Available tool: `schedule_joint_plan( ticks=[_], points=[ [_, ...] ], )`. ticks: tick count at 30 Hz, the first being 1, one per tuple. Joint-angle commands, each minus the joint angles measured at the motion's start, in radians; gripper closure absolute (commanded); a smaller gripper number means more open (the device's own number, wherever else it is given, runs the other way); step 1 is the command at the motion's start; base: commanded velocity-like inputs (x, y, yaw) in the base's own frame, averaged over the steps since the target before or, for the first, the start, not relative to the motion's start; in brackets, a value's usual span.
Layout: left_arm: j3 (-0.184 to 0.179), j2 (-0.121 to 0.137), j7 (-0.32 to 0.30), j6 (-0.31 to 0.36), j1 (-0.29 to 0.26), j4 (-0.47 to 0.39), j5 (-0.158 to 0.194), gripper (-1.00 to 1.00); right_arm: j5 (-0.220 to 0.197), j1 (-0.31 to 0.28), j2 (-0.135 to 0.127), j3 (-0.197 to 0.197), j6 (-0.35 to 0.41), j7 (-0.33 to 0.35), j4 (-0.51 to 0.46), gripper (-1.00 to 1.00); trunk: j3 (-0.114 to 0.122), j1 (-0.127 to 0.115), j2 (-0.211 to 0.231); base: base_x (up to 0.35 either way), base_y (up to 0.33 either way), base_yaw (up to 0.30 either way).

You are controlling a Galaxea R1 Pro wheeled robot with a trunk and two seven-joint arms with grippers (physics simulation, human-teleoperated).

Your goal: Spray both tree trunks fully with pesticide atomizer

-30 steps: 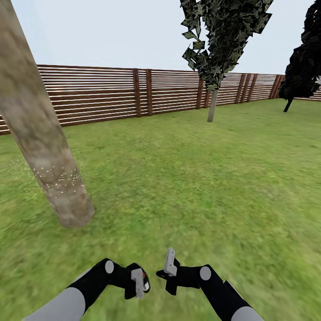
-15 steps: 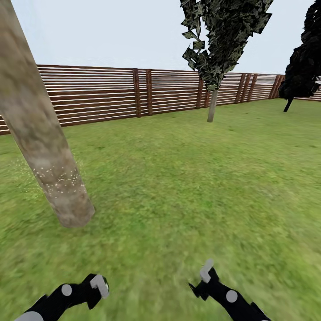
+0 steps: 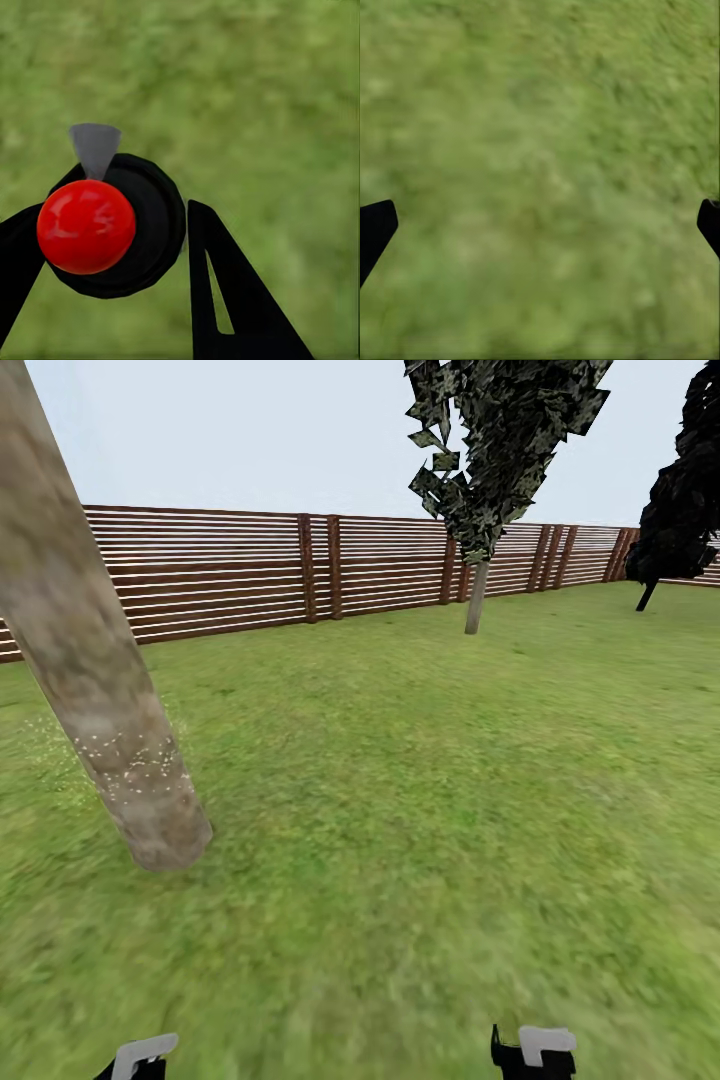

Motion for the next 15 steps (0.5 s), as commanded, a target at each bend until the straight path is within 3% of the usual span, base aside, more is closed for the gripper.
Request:
schedule_joint_plan(
  ticks=[1, 15],
  points=[
    [0.0, 0.0, 0.0, 0.0, 0.0, 0.0, 0.002, 1.0, -0.001, 0.0, 0.006, -0.002, 0.001, 0.0, 0.004, -1.0, 0.0, 0.0, 0.0, 0.0, 0.0, 0.0],
    [0.0, 0.007, 0.0, 0.0, 0.0, 0.007, 0.003, 1.0, -0.001, 0.016, 0.014, -0.002, 0.002, 0.0, 0.008, -1.0, 0.0, 0.0, 0.0, 0.0, 0.0, 0.0]
  ],
)
